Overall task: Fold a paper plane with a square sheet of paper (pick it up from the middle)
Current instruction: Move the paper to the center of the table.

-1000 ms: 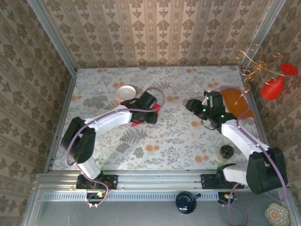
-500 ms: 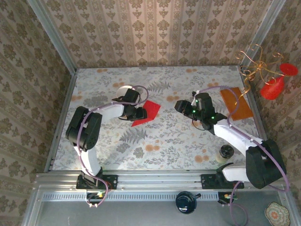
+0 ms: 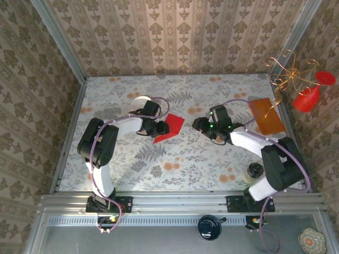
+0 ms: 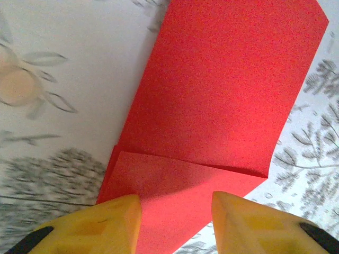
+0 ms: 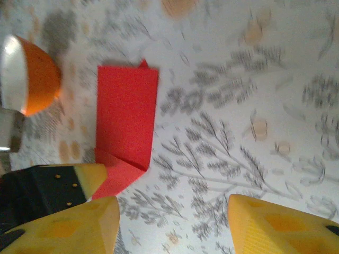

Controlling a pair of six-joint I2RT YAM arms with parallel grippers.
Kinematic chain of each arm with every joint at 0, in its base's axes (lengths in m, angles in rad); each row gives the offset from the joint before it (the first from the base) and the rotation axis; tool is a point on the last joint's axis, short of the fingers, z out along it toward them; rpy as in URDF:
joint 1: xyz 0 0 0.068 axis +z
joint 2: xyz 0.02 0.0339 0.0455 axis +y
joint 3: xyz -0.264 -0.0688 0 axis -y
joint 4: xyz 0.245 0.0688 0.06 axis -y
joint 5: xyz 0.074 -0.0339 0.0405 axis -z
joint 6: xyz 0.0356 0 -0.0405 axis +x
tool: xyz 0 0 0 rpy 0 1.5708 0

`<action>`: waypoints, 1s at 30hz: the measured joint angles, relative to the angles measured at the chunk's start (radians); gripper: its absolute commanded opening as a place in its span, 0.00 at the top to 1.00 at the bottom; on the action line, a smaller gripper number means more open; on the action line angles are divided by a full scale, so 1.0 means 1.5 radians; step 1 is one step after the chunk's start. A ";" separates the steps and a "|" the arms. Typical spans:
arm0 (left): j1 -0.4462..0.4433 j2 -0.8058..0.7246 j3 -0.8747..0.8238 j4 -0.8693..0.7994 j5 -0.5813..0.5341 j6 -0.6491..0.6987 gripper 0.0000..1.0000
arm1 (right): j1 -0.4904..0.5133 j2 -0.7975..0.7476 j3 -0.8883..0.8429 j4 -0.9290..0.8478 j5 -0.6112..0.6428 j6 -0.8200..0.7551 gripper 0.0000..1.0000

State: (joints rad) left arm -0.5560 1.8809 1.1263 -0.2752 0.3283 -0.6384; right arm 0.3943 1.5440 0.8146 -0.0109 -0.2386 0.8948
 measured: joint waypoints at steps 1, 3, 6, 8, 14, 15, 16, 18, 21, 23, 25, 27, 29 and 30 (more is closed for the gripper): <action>-0.010 -0.004 -0.006 0.007 0.006 -0.012 0.58 | 0.010 0.008 0.000 -0.003 -0.001 0.008 0.39; -0.028 -0.014 -0.025 0.022 0.020 -0.036 0.58 | 0.030 0.016 -0.001 -0.005 -0.001 0.021 0.39; -0.044 -0.033 -0.047 0.026 0.038 -0.065 0.58 | 0.060 0.020 -0.003 0.003 -0.001 0.042 0.40; -0.045 -0.040 -0.050 0.022 0.042 -0.074 0.57 | 0.073 0.027 -0.005 0.010 -0.001 0.055 0.41; -0.043 -0.055 -0.030 0.019 0.043 -0.079 0.58 | 0.078 0.065 -0.022 0.039 -0.003 0.090 0.42; -0.043 -0.055 -0.025 0.020 0.043 -0.079 0.58 | 0.078 0.073 -0.023 0.045 -0.005 0.093 0.42; -0.043 -0.054 -0.019 0.020 0.043 -0.079 0.58 | 0.078 0.080 -0.025 0.051 -0.006 0.099 0.42; -0.043 -0.050 -0.012 0.020 0.042 -0.079 0.58 | 0.078 0.089 -0.025 0.060 -0.013 0.107 0.43; -0.043 -0.035 -0.006 0.020 0.035 -0.079 0.58 | 0.077 0.093 -0.025 0.068 -0.021 0.116 0.43; -0.043 -0.021 -0.006 0.019 0.029 -0.079 0.58 | 0.078 0.096 -0.025 0.077 -0.023 0.122 0.47; -0.040 -0.009 -0.007 0.021 0.025 -0.083 0.58 | 0.078 0.102 -0.025 0.087 -0.029 0.127 0.49; -0.036 -0.004 -0.014 0.029 0.026 -0.090 0.58 | 0.078 0.107 -0.025 0.095 -0.035 0.134 0.50; -0.031 -0.004 -0.020 0.041 0.032 -0.100 0.58 | 0.078 0.111 -0.025 0.096 -0.038 0.140 0.51; -0.030 -0.004 -0.024 0.049 0.035 -0.105 0.58 | 0.078 0.111 -0.025 0.097 -0.039 0.142 0.51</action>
State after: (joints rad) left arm -0.6003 1.8748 1.0904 -0.2020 0.3813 -0.7963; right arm 0.5114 1.7107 0.7765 0.1352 -0.2974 1.1076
